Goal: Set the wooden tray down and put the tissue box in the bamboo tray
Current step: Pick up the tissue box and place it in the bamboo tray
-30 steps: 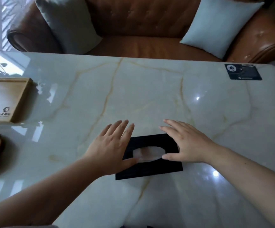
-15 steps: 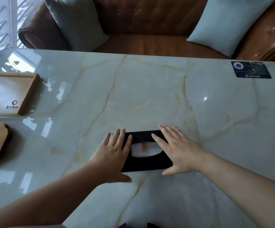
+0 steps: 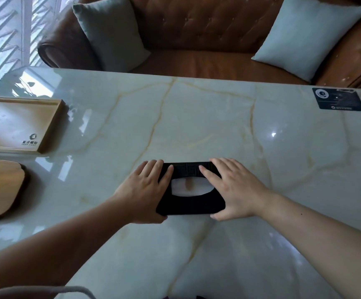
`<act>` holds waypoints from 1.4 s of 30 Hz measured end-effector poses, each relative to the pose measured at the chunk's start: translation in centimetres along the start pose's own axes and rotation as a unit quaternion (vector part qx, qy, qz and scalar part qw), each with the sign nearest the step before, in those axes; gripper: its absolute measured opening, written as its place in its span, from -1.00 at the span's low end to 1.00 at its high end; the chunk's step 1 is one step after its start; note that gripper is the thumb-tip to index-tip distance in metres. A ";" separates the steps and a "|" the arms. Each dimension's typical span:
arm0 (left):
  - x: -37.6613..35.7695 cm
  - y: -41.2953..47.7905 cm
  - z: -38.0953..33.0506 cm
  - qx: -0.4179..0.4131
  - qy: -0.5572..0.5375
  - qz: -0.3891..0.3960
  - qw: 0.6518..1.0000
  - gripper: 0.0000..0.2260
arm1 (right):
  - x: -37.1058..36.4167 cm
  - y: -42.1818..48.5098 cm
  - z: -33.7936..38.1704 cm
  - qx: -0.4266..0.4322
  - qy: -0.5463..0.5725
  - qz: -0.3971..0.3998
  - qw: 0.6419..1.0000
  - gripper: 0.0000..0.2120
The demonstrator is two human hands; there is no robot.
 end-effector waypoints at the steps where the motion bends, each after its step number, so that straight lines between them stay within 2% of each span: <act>1: 0.2 -0.1 0.9 0.000 0.005 -0.004 1.000 -0.01 | 0.5 0.7 0.4 0.000 -0.001 -0.004 1.000 0.08; 26: -3.0 -10.0 31.4 0.055 0.053 0.031 0.997 0.04 | 8.4 25.9 19.4 0.057 0.018 -0.039 0.997 0.09; 35: -4.0 -11.2 43.7 0.074 0.115 0.037 0.990 0.07 | 11.9 36.4 25.6 0.063 0.017 -0.062 0.996 0.11; 42: -5.1 -10.3 52.6 0.085 0.139 0.097 0.982 0.15 | 12.5 44.3 30.2 0.028 0.052 -0.087 0.994 0.12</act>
Point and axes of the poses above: each hand's wrist, its own y-axis towards the middle knuckle, its own x-axis out of the back of the hand, z = x × y, the point moved 5 cm from there along y, towards the middle knuckle, and after that the axes turned 2 degrees about x, right-handed, at the moved point
